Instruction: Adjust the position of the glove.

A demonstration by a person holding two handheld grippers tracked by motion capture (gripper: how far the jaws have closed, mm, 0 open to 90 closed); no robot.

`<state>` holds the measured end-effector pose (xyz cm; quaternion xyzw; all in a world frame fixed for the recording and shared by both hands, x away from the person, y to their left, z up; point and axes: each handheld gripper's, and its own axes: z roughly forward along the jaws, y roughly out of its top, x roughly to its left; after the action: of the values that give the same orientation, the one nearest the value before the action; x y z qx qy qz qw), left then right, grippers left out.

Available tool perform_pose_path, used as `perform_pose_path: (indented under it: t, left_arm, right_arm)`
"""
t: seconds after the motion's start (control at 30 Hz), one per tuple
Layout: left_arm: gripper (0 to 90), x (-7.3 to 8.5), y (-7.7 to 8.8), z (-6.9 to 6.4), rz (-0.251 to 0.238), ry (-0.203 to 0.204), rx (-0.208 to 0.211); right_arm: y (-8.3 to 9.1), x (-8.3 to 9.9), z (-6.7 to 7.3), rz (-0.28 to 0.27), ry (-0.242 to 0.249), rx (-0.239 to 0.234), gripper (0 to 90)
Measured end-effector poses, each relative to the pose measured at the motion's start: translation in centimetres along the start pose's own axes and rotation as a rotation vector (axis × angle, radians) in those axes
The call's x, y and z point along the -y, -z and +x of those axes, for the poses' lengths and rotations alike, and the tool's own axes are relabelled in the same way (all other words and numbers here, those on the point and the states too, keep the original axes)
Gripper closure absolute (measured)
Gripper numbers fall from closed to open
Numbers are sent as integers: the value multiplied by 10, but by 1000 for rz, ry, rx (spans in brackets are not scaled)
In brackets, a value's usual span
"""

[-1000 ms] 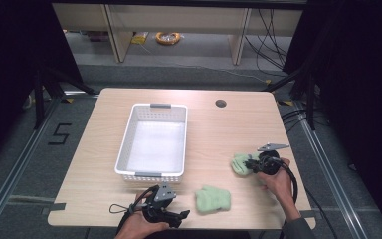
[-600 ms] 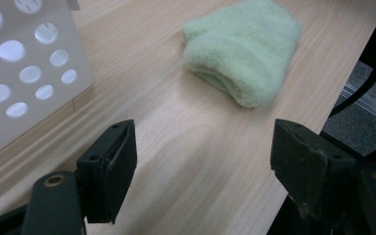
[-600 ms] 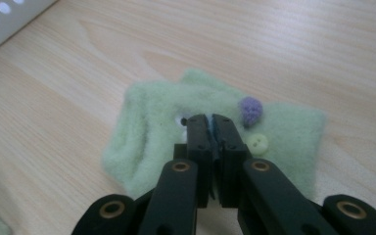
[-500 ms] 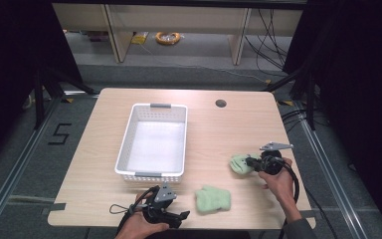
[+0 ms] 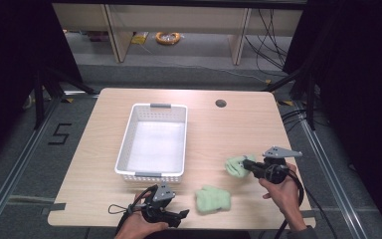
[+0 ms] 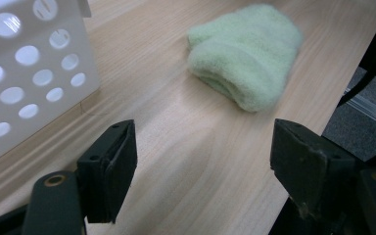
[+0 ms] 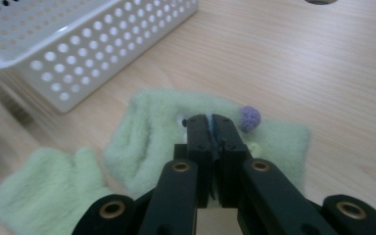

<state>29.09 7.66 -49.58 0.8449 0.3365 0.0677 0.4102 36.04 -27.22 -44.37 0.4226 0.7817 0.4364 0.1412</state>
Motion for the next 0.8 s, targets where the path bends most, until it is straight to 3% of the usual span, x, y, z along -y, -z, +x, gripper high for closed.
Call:
perform_pose_path:
  t: [0.03,0.07,0.13,0.2,0.23,0.3,0.33,0.37,0.4,0.43,0.47,0.5,0.67,0.7,0.77,0.8]
  left_arm:
    - [255,0,0,0,-3,6,0]
    - [255,-1,1,1,1,-19,-5]
    - [255,-1,1,2,-1,-14,-17]
    - [255,-1,1,2,-1,-16,-15]
    - [256,-1,1,1,-11,-4,-8]
    - [259,0,1,1,-3,-13,-15]
    - [266,0,1,0,1,-12,-3]
    - [267,1,-1,-1,-8,8,-2]
    - [267,0,0,-1,-3,-13,-3]
    - [267,0,0,-1,-2,-12,-11]
    - [267,0,0,-1,-3,-12,-3]
    - [267,0,1,-1,-5,-17,-1]
    - [268,-1,1,0,-6,-10,2]
    - [269,-1,0,-2,-26,16,13]
    - [275,-1,1,-2,-14,7,16]
    - [276,0,1,-3,-11,14,20]
  right_arm:
    - [2,0,3,-1,35,3,877]
    - [2,1,10,-1,-6,-20,877]
    - [6,1,19,3,19,-34,877]
    - [8,3,32,-7,12,-56,877]
    - [9,3,37,-13,43,-65,877]
    - [10,5,47,-9,10,-88,877]
    - [8,7,51,-10,37,-97,877]
    - [8,7,53,-5,61,-93,877]
    - [7,8,55,-1,74,-93,877]
    - [5,10,60,1,44,-117,877]
    - [3,11,61,3,61,-118,877]
    - [3,12,66,18,33,-125,876]
    - [-2,17,75,14,62,-142,876]
    - [-1,19,80,35,29,-131,876]
    - [-3,22,85,42,36,-136,876]
    - [-5,22,83,36,65,-147,876]
